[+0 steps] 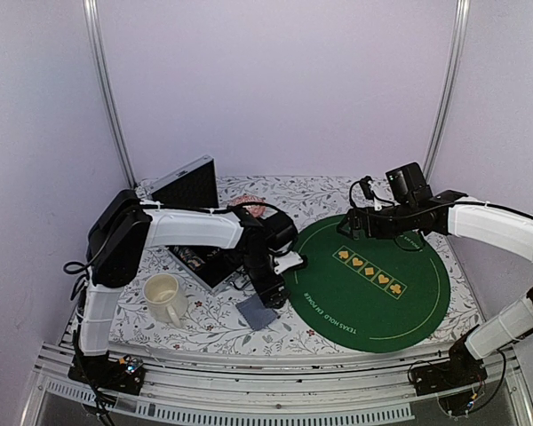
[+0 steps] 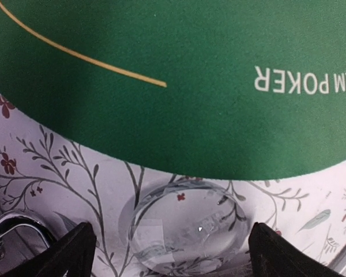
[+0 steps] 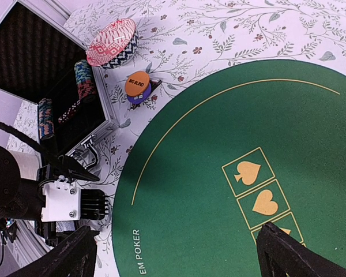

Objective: Distribute texas hold em gaming equipment
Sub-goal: Pick up the dealer button from the center of the board.

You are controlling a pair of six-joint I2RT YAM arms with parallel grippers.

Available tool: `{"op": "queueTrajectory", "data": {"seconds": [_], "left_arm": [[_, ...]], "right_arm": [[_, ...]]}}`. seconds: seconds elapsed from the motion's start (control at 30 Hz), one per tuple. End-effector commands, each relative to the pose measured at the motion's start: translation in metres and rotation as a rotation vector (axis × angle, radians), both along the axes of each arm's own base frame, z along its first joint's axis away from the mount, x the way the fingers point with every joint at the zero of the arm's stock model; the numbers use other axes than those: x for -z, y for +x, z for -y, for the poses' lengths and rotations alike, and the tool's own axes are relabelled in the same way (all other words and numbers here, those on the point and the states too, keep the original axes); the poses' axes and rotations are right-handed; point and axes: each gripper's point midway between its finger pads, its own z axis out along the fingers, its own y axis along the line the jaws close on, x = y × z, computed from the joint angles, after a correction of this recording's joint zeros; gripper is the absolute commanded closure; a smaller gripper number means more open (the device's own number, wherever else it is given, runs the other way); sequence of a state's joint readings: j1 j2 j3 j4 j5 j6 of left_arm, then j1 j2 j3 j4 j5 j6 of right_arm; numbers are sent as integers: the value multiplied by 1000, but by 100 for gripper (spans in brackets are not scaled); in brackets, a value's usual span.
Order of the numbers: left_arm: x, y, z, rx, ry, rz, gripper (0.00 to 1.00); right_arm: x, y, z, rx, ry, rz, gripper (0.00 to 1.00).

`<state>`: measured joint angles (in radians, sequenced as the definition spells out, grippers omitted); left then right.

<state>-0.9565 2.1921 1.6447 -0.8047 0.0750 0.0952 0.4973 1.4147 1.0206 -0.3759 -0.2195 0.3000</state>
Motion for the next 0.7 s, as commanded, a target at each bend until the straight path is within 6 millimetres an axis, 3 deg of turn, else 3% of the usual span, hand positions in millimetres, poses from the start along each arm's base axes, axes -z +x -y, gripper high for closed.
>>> {"op": "queueTrajectory", "data": {"seconds": [0.0, 0.2, 0.37, 0.67], "left_arm": [[17, -25, -12, 50, 88, -59, 5], [21, -28, -11, 67, 92, -75, 11], [23, -28, -10, 78, 72, -94, 34], [7, -20, -10, 68, 51, -37, 55]], "right_arm": [[-6, -5, 0, -8, 16, 18, 1], [-2, -5, -1, -11, 18, 9, 1], [-5, -5, 0, -6, 19, 17, 1], [-16, -7, 2, 5, 34, 32, 1]]}}
